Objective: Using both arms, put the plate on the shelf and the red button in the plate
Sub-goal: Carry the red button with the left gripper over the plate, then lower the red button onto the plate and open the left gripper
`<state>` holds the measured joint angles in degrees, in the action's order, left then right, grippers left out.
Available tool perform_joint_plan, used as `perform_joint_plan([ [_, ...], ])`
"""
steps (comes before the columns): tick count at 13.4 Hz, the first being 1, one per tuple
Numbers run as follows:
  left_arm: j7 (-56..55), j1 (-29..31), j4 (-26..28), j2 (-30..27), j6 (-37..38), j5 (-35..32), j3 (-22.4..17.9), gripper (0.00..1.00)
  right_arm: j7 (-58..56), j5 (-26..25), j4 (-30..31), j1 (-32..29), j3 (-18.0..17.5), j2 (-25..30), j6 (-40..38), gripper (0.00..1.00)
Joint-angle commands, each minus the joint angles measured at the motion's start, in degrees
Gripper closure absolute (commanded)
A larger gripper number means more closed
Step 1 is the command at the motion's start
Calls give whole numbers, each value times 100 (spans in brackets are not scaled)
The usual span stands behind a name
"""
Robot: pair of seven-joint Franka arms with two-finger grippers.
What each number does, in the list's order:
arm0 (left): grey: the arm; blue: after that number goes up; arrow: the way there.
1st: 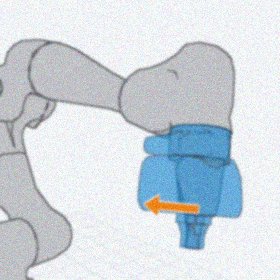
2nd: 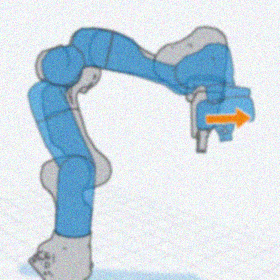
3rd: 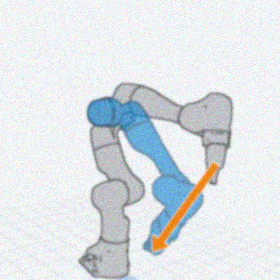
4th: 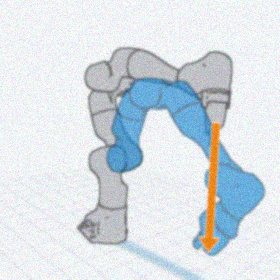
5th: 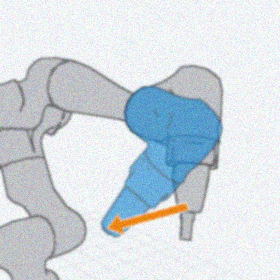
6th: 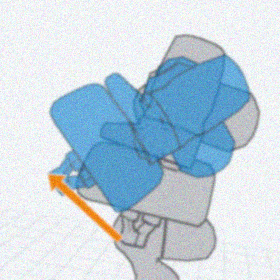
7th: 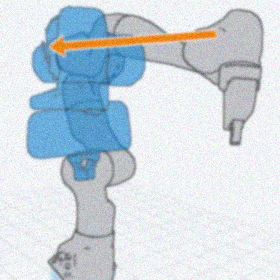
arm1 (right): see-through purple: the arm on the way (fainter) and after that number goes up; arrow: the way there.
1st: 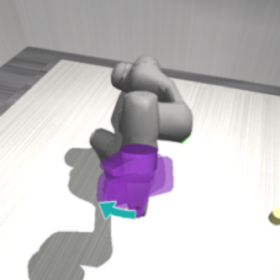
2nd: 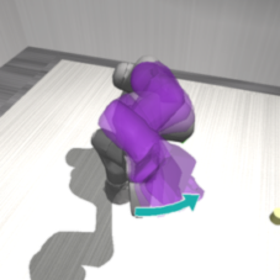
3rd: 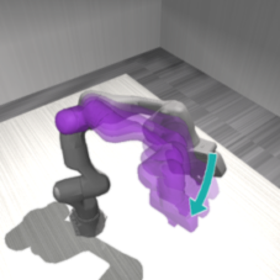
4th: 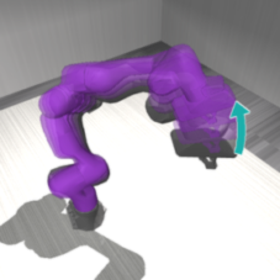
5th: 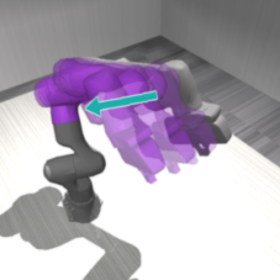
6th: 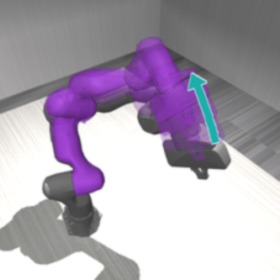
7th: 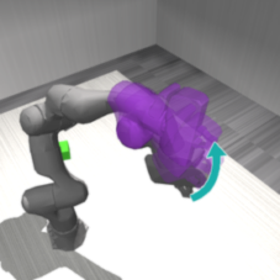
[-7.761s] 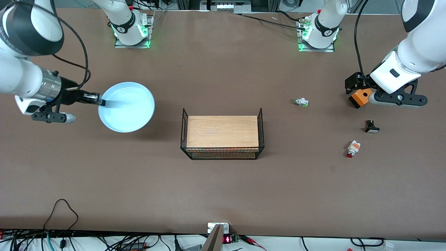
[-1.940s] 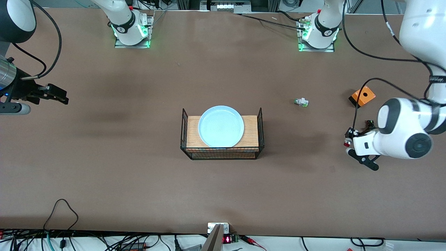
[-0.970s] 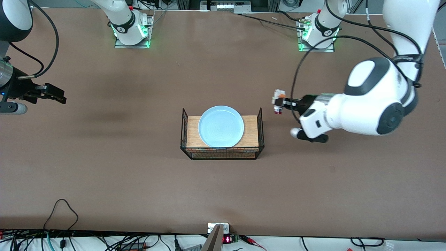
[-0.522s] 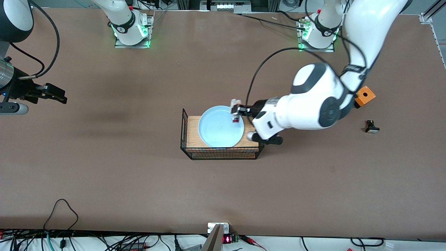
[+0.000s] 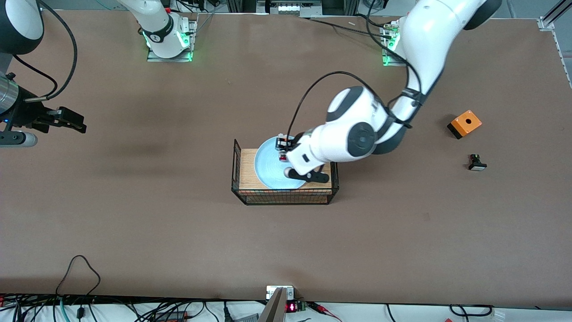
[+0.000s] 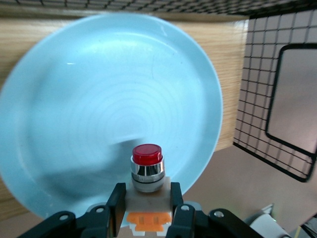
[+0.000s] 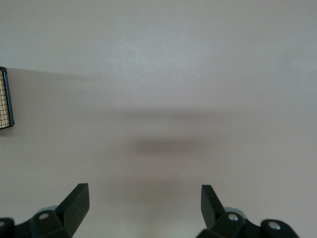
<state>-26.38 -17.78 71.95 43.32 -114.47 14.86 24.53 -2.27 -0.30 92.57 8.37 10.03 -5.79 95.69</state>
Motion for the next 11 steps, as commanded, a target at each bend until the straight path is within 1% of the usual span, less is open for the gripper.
perform_joint_plan([
  [1, -69, -199, -14, -8, -40, -272, -273, 87, 60, -93, -54, 24, -18, -1, -77, 0],
  [2, -78, -173, -14, -17, -32, -316, -273, 78, 60, -93, -54, 24, -18, -1, -77, 0],
  [4, -78, -155, -14, -43, -23, -325, -273, 0, 60, -93, -63, 16, -18, 8, -77, 0],
  [6, -69, -94, -40, -113, 3, -325, -264, 0, 77, -50, -72, -2, -18, 34, -77, 0],
  [8, -87, 20, -40, -341, 134, -325, -255, 0, 78, -40, -81, 24, -27, 60, -86, 0],
  [11, -209, 55, -84, -973, 967, -317, -264, 0, 86, -5, -81, 16, -27, 78, -77, 0],
])
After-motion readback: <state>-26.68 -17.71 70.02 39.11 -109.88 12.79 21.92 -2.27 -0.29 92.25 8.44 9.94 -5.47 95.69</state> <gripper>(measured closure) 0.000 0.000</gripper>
